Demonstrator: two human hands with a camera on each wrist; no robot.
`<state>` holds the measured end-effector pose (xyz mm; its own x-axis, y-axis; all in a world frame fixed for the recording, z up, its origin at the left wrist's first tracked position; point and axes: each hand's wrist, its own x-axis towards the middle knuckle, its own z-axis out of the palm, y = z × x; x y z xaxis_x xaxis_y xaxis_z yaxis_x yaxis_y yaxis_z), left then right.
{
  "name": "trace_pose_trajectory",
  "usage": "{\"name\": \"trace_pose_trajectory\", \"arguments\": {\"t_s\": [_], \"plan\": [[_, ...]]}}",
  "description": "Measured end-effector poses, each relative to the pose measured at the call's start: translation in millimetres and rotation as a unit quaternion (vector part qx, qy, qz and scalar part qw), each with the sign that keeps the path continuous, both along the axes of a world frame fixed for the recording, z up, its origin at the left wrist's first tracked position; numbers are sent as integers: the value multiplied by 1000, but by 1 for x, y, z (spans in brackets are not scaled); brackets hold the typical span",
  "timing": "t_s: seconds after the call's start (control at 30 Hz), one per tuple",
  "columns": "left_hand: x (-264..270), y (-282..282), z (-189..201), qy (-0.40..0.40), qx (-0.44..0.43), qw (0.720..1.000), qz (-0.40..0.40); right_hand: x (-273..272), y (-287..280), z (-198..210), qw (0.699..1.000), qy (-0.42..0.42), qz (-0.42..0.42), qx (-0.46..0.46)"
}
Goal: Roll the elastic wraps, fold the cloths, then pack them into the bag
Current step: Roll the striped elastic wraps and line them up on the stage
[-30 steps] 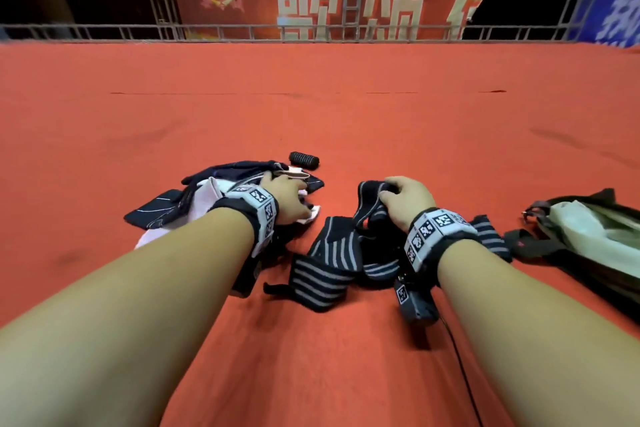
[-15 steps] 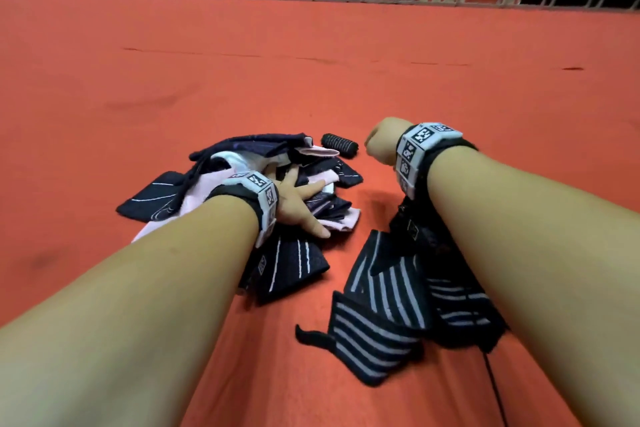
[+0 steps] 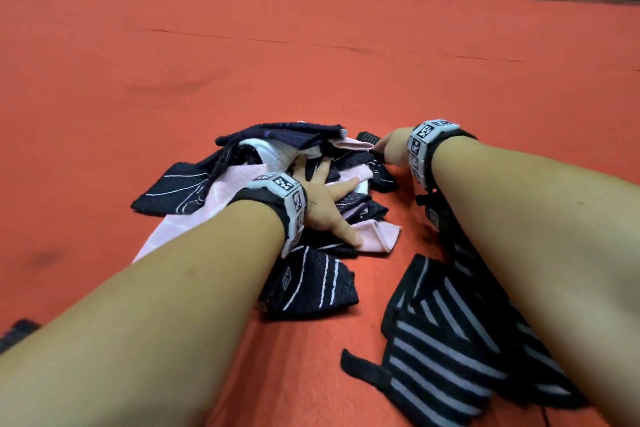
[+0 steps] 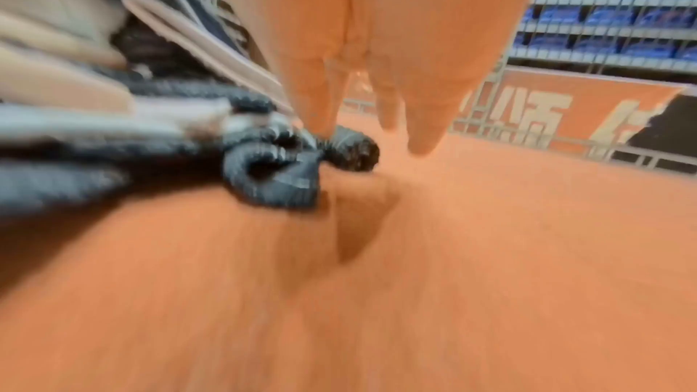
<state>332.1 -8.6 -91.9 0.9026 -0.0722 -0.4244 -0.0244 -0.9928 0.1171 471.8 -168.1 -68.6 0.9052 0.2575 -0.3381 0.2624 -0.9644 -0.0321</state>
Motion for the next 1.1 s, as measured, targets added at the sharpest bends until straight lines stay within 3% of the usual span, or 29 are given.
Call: {"name": "trace_pose_trajectory", "arguments": {"t_s": [0.13, 0.33, 0.4, 0.57, 0.73, 0.83, 0.93, 1.03, 1.1], "plan": [[2, 2, -2, -7, -7, 1000, 7, 11, 4, -11, 999, 33, 27, -34], [4, 4, -9, -16, 0, 1000, -2, 8, -5, -9, 991, -58, -29, 120], [5, 5, -13, -20, -2, 1000, -1, 2, -11, 3, 973, -87, -66, 204], [2, 3, -12, -16, 3, 1000, 2, -48, -38, 37, 891, -67, -132, 430], [-25, -8, 3, -57, 11, 998, -3, -128, -70, 76, 862, -28, -138, 487], [-52, -9, 33, -72, -105, 992, 1, -169, -84, 90, 860, 8, -140, 491], [-81, -8, 72, -102, -279, 954, 39, -206, -87, 102, 855, 21, -147, 497], [-116, -10, 102, -72, -497, 860, 88, -246, -78, 109, 827, 30, -145, 542], [-144, -13, 119, -62, -563, 816, 114, -273, -69, 113, 810, 27, -138, 569]]}}
